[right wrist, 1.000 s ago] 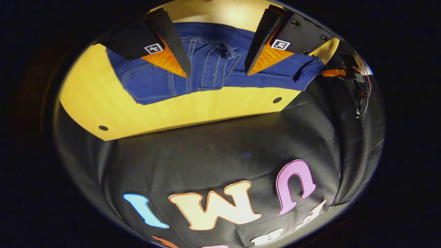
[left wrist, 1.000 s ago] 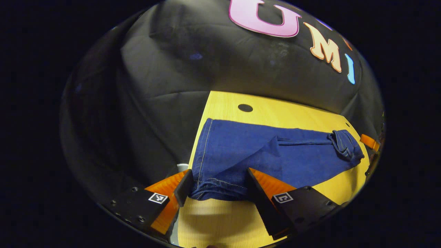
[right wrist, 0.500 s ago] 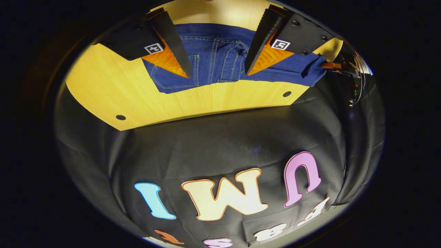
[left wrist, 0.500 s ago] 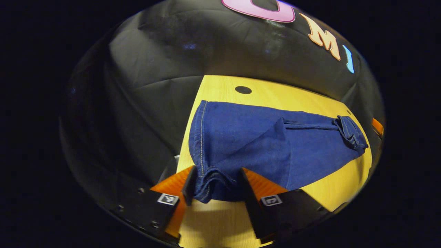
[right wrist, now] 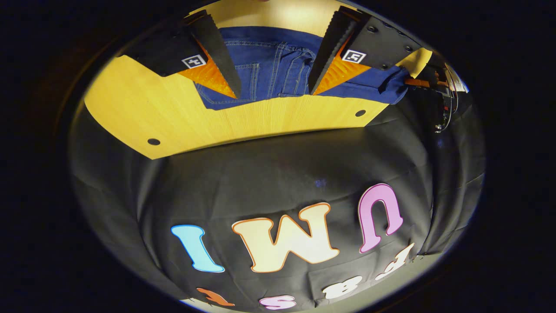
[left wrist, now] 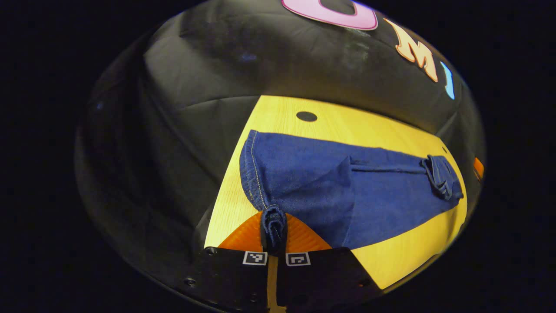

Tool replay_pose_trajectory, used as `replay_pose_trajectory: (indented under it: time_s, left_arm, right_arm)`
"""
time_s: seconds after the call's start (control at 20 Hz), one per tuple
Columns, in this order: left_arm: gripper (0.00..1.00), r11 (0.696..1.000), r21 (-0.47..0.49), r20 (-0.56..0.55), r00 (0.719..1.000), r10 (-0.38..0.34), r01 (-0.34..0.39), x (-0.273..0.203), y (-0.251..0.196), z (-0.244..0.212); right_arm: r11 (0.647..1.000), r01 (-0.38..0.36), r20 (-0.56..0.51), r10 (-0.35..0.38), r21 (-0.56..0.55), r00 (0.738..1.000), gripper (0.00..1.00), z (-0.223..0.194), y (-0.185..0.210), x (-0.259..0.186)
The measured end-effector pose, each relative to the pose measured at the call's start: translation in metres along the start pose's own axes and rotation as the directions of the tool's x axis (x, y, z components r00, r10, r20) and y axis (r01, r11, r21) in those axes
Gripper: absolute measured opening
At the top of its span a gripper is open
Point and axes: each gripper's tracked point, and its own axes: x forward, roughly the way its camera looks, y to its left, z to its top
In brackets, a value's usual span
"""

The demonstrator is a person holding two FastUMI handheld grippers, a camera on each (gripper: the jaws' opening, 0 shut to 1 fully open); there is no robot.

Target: Grasp the waist and the cuffs of the jeans and fold them to make the two legs overlap; first hold the waist and fold one-third of the jeans toward the cuffs, then hold the cuffs and fold the remaining one-third in the same direction to finish folding.

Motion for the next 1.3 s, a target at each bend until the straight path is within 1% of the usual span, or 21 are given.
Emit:
replay_pose_trajectory:
  time_s: [0.1, 0.2, 0.3, 0.35, 0.4, 0.55, 0.7, 0.85, 1.05, 1.25, 1.3]
  left_arm:
    - [0.01, 0.998, -0.056, 0.057, 0.998, -0.027, 0.031, -0.02, -0.019, 0.021]
    - [0.01, 0.994, -0.079, 0.119, 0.991, -0.061, 0.071, -0.046, -0.035, 0.046]
    - [0.0, 0.994, -0.055, 0.155, 0.985, -0.08, 0.089, -0.07, -0.056, 0.069]
    - [0.04, 0.995, -0.045, 0.171, 0.982, -0.081, 0.09, -0.077, -0.069, 0.077]
    - [0.01, 0.995, -0.035, 0.175, 0.981, -0.088, 0.096, -0.086, -0.078, 0.082]
    - [0.01, 0.991, -0.019, 0.227, 0.966, -0.122, 0.13, -0.106, -0.109, 0.105]
    - [0.01, 0.985, -0.02, 0.25, 0.955, -0.16, 0.171, -0.106, -0.167, 0.127]
    - [0.01, 0.981, 0.008, 0.266, 0.946, -0.187, 0.192, -0.108, -0.209, 0.137]
    - [0.01, 0.972, 0.051, 0.279, 0.931, -0.236, 0.231, -0.111, -0.266, 0.144]
    - [0.01, 0.956, 0.105, 0.267, 0.919, -0.292, 0.273, -0.107, -0.326, 0.144]
    - [0.04, 0.952, 0.114, 0.265, 0.915, -0.305, 0.284, -0.105, -0.34, 0.144]
  right_arm:
    - [1.0, -0.009, 0.016, 0.009, 0.01, 1.0, 0.97, 0.01, -0.009, -0.005]
    - [1.0, -0.021, 0.015, 0.02, 0.019, 1.0, 0.97, 0.017, -0.02, -0.011]
    - [0.999, -0.03, 0.013, 0.03, 0.02, 0.999, 0.97, 0.025, -0.032, -0.017]
    - [0.999, -0.041, 0.014, 0.041, 0.019, 0.999, 0.97, 0.029, -0.036, -0.019]
    - [0.999, -0.047, 0.012, 0.046, 0.014, 0.999, 0.97, 0.031, -0.041, -0.022]
    - [0.998, -0.06, 0.01, 0.06, -0.01, 0.998, 0.97, 0.039, -0.059, -0.032]
    - [0.997, -0.076, 0.017, 0.076, -0.002, 0.997, 0.97, 0.047, -0.071, -0.044]
    - [0.996, -0.089, 0.024, 0.089, -0.002, 0.996, 0.97, 0.054, -0.083, -0.049]
    - [0.995, -0.098, 0.03, 0.098, -0.004, 0.995, 0.97, 0.061, -0.101, -0.057]
    - [0.995, -0.097, 0.037, 0.097, -0.01, 0.995, 0.97, 0.064, -0.123, -0.071]
    - [0.996, -0.092, 0.039, 0.092, -0.013, 0.995, 0.97, 0.066, -0.128, -0.074]
